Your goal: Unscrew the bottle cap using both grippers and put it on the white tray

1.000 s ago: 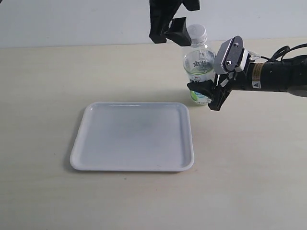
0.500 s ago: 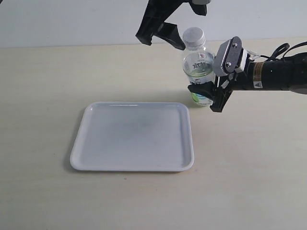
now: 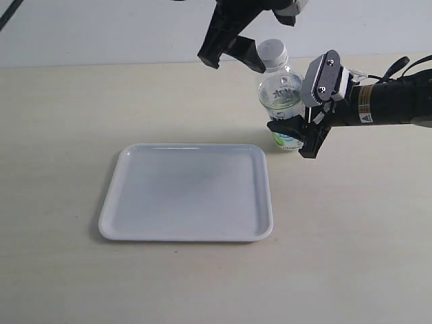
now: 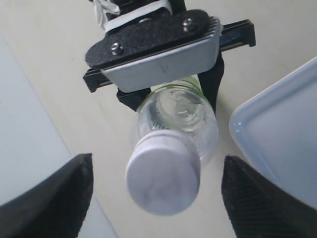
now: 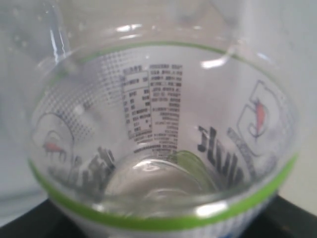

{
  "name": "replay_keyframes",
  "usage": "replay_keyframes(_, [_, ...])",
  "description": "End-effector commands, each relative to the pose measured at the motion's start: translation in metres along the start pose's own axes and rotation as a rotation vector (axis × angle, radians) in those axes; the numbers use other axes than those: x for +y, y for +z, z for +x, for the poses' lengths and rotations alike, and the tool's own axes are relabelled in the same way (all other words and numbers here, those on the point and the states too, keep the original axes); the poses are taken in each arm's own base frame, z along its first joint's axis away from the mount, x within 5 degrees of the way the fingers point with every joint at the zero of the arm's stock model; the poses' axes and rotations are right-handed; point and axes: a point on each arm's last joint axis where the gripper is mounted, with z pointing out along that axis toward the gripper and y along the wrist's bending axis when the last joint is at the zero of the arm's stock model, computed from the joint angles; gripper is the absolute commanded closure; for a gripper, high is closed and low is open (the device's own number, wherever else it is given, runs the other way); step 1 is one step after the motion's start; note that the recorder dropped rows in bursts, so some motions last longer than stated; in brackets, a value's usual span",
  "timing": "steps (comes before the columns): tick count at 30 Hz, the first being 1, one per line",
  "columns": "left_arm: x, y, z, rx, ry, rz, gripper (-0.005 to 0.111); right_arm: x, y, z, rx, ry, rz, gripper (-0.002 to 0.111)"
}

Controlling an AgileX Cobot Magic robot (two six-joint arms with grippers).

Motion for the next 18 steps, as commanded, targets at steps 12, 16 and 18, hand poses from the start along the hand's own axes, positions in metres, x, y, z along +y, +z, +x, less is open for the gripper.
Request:
replay_keyframes(12, [-0.0025, 0.0089, -0.0011, 0.028, 0.003, 0.023, 0.059, 0.0038, 0.0002, 0.009, 0.065, -0.006, -0.018, 0.108])
replay_keyframes(16, [-0.0027, 0.0088, -0.0003, 0.037, -0.05, 0.025, 0.08, 0.0038, 0.0002, 0.0088, 0.063, -0.006, -0.019, 0.108])
replay_keyframes(18, [-0.0028, 0.0088, 0.0005, 0.046, -0.102, 0.025, 0.102, 0.0038, 0.0002, 0.0088, 0.063, -0.006, -0.019, 0.108])
